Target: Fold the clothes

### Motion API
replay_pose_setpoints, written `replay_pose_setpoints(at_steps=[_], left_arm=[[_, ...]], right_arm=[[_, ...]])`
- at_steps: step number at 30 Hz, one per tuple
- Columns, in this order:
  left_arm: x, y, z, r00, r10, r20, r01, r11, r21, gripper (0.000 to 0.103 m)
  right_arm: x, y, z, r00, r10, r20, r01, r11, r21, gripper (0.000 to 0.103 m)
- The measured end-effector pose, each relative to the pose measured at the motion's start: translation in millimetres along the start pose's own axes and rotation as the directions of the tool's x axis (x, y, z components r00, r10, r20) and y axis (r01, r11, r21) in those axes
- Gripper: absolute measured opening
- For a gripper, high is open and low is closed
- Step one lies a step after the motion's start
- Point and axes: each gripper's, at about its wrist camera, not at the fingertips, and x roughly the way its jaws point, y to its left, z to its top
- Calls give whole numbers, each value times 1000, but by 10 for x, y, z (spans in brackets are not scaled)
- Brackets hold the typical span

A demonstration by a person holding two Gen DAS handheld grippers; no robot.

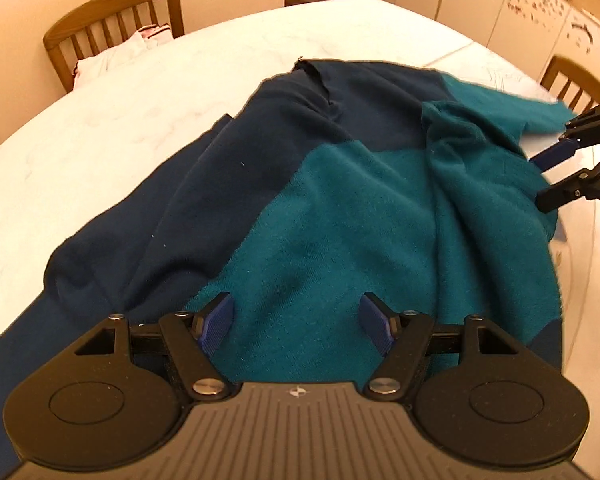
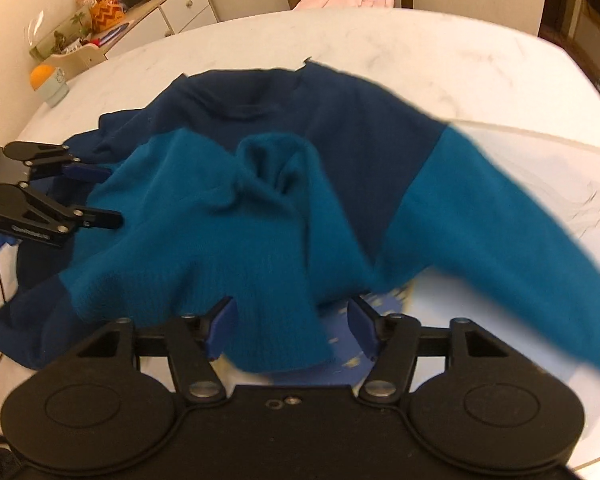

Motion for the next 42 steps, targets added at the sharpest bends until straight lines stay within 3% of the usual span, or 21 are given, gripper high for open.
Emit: replay_pose_setpoints(at_steps=[4,9,18,27,31,34,42], left_arm=[[12,-20,12,1000,8,-10,-8,1000,3,70],[22,-22,10,1000,14,-8,-14,1000,6,70],[33,6,28,1000,18,-5,-18,1000,14,72],[49,3,40,999,37,-3,-37,999,6,74],[28,5,20,999,52,-4,-52,999,-11,75],[-92,-5,-53,998,60,-6,-60,998,-2,73],[-892,164,-758,1000,18,10,-18,998,-65,74]], right_arm=[[39,76,-107,1000,10,9,-10,998,56,103],[-255,150,-341,998,50,49,-55,991,122,103],[-1099,90,-1342,999,22,38,-33,949,314,103],[-1357,151,-2194,998,40,-49,-12,882,472,103],[-1296,233,-2309,997,30,-69,6,882,471,103],[-1314,309,-2233,998,8,-70,20,922,388,103],[-1428,468,-1832,998,-55,-41,61,986,157,103]])
